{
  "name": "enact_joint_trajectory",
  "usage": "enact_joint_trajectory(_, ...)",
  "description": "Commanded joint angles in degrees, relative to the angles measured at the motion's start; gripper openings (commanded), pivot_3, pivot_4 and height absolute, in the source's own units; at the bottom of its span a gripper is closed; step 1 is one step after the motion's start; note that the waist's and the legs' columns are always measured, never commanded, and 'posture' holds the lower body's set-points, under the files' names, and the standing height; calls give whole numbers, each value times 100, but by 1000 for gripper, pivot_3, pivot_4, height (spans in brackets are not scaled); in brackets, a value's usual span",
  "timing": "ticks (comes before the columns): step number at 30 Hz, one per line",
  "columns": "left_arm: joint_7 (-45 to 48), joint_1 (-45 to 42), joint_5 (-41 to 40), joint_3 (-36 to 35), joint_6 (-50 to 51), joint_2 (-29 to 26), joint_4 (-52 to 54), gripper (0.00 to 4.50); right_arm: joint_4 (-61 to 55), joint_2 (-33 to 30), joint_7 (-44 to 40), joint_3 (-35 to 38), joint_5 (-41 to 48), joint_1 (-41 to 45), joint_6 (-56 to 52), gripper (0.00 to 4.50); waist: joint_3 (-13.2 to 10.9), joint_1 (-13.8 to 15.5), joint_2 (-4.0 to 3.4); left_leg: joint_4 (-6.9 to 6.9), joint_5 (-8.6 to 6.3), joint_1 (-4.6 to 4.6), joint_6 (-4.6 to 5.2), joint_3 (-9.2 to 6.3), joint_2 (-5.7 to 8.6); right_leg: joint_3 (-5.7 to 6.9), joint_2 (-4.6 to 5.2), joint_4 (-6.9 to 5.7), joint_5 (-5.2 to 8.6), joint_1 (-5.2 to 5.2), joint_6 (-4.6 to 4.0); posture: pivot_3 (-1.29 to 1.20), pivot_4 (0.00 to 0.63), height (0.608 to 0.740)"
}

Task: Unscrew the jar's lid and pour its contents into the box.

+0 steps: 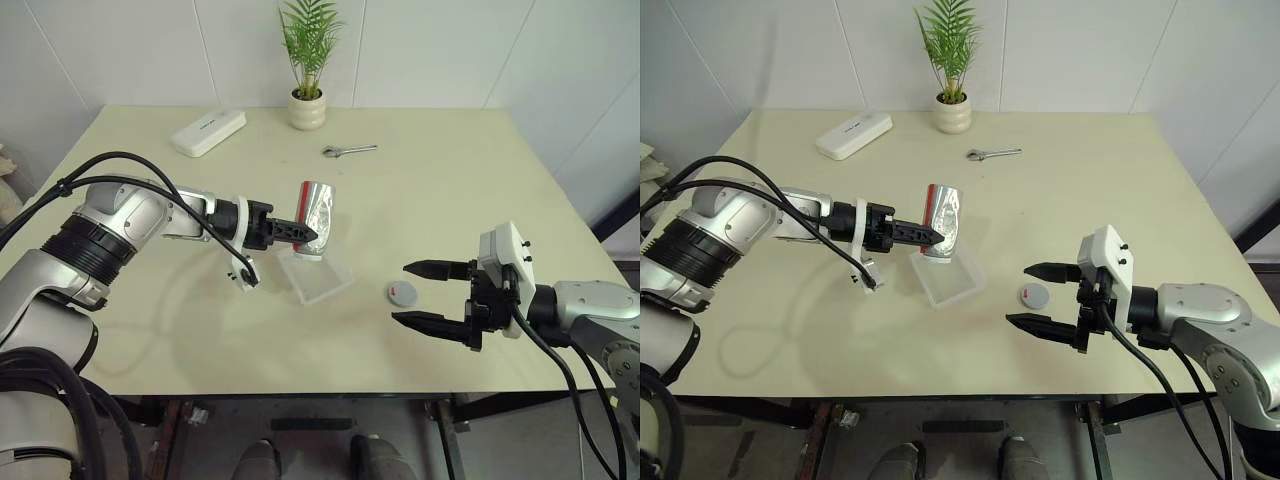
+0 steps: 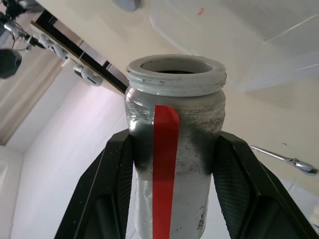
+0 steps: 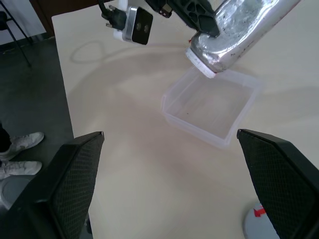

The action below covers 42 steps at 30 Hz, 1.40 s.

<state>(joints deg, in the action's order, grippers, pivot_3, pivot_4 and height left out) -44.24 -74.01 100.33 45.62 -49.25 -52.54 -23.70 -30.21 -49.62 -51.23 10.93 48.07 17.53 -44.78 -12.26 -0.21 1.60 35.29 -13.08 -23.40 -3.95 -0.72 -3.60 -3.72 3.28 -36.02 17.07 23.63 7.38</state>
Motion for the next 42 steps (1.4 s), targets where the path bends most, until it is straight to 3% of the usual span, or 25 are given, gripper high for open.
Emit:
enact_joint_trajectory(1, -345, -142, 132, -64, 614, -137, 70, 1943, 46, 84, -47, -114, -66, 173, 181, 4500, 0, 24, 0, 0, 0, 0, 0, 0, 0, 0, 0, 0, 0, 0, 0, 0, 150, 740)
enact_joint_trajectory(27, -778, -214, 280, 373, 1736, 105, -517, 1943, 271, 123, -237, -313, -109, 526, 194, 4500, 0, 22, 0, 57, 0, 2, 1, 2, 1, -6, 0, -55, 0, 0, 0, 0, 150, 740)
enact_joint_trajectory(32, 76, -154, -1916, -477, 460, 307, -1666, 1943, 437, 72, -382, -375, -212, 665, 241, 4500, 0, 11, 0, 77, -1, 4, 1, 2, 1, -9, 0, -80, 0, 0, -1, 0, 150, 740)
enact_joint_trajectory(37, 1842, 327, -4373, -1451, -372, 406, -2577, 1943, 604, 91, -529, -457, -317, 826, 277, 4500, 1, -3, -3, 76, -1, 8, 1, 4, 1, -11, 0, -85, 0, 0, -2, 0, 150, 740)
enact_joint_trajectory(39, 2932, 810, -6123, -2138, -522, 581, -2727, 1943, 700, 100, -599, -504, -366, 922, 303, 4500, 3, -11, -6, 73, -1, 17, 1, 16, 0, -22, 0, -86, 1, -1, -2, 0, 150, 740)
enact_joint_trajectory(42, 4074, 1375, -7571, -2947, 88, 638, -2463, 1943, 772, 84, -717, -567, -422, 983, 354, 4500, 2, 1, -4, 79, -1, 17, 0, 24, -2, -28, 0, -100, 1, 3, -3, 0, 150, 740)
